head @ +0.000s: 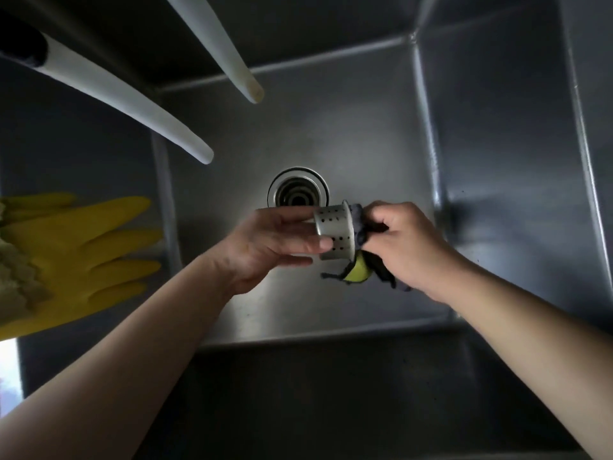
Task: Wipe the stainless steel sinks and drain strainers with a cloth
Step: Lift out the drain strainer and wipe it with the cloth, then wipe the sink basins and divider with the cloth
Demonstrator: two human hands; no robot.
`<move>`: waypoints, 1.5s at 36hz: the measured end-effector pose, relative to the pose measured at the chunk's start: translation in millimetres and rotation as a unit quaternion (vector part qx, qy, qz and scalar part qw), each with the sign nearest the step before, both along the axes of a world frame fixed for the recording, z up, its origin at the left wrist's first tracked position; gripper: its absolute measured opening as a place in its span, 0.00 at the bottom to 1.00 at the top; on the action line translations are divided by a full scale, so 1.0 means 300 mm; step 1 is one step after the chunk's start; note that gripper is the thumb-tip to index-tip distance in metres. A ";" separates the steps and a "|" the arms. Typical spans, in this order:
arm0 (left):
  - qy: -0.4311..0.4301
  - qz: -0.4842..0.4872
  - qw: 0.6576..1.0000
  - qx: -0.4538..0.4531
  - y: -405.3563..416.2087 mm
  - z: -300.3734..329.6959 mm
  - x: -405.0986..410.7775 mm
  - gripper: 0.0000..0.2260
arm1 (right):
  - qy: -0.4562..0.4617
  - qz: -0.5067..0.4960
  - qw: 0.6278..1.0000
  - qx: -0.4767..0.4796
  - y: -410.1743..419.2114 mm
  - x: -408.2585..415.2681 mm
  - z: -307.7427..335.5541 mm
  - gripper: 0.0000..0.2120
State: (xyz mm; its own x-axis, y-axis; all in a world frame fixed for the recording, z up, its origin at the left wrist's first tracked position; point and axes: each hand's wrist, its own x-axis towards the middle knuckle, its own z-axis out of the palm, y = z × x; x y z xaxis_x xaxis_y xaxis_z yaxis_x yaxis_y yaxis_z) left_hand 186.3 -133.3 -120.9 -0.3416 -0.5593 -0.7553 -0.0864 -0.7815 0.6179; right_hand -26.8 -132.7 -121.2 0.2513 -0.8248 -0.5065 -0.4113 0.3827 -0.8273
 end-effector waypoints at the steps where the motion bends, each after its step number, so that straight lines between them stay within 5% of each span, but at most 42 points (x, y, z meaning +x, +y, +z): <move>1: -0.009 -0.004 1.000 -0.026 0.007 0.004 -0.008 0.25 | -0.019 -0.013 0.999 0.043 -0.002 -0.002 -0.001 0.08; 8: -0.112 -0.131 0.960 -0.219 0.025 0.036 -0.016 0.34 | -0.129 -0.034 0.938 0.320 -0.028 -0.043 -0.003 0.12; 12: -0.185 -0.214 0.881 -0.378 0.018 0.043 0.002 0.35 | -0.206 -0.030 0.885 0.415 -0.033 -0.049 -0.003 0.16; 17: -0.201 -0.244 0.731 -0.605 -0.007 0.027 0.029 0.29 | -0.342 -0.108 0.822 0.442 -0.036 -0.047 -0.006 0.15; 19: -0.209 -0.233 0.709 -0.632 -0.010 0.011 0.041 0.27 | -0.366 -0.142 0.811 0.433 -0.030 -0.039 -0.003 0.14; 21: -0.221 -0.205 0.728 -0.616 -0.002 -0.008 0.044 0.27 | -0.373 -0.187 0.806 0.420 -0.022 -0.030 -0.004 0.13; 24: -0.246 -0.105 0.808 -0.525 0.029 -0.041 0.038 0.28 | -0.362 -0.262 0.802 0.395 -0.017 -0.022 -0.006 0.14; 27: -0.275 0.027 0.872 -0.404 0.053 -0.092 0.038 0.29 | -0.289 -0.325 0.851 0.294 -0.017 -0.023 -0.024 0.15; 30: -0.248 0.165 0.909 -0.291 0.057 -0.153 0.040 0.29 | -0.022 -0.262 0.964 0.030 0.004 -0.022 -0.053 0.05; 33: -0.214 0.240 0.919 -0.228 0.046 -0.216 0.032 0.27 | 0.228 -0.032 0.954 -0.191 0.051 -0.008 -0.090 0.06; 34: -0.207 0.251 0.919 -0.222 0.042 -0.236 0.030 0.27 | 0.263 0.059 0.945 -0.186 0.072 0.002 -0.110 0.05; 37: -0.212 0.246 0.916 -0.236 0.033 -0.286 0.017 0.26 | 0.287 0.238 0.927 -0.028 0.137 0.024 -0.142 0.23; 42: -0.236 0.200 0.909 -0.279 0.018 -0.329 -0.002 0.27 | 0.151 -0.050 0.986 0.058 0.066 0.091 -0.141 0.15; 46: -0.304 0.142 0.894 -0.298 0.013 -0.356 -0.011 0.32 | -0.016 -0.251 0.933 0.258 -0.078 0.177 -0.166 0.17; 50: -0.424 0.104 0.863 -0.253 0.032 -0.400 -0.002 0.32 | -0.119 -0.311 0.873 0.357 -0.172 0.253 -0.218 0.05; 54: -0.477 0.086 0.842 -0.236 0.051 -0.463 0.017 0.28 | -0.067 -0.318 0.891 0.317 -0.197 0.301 -0.252 0.03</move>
State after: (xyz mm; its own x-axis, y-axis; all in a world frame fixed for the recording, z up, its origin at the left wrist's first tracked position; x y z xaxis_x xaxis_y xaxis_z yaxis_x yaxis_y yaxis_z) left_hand 191.6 -117.8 -259.8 0.4120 -0.8534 -0.3193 -0.6303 -0.5199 0.5765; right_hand 63.5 -191.8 -196.7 -0.0719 -0.3802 -0.9221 0.1420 0.9112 -0.3868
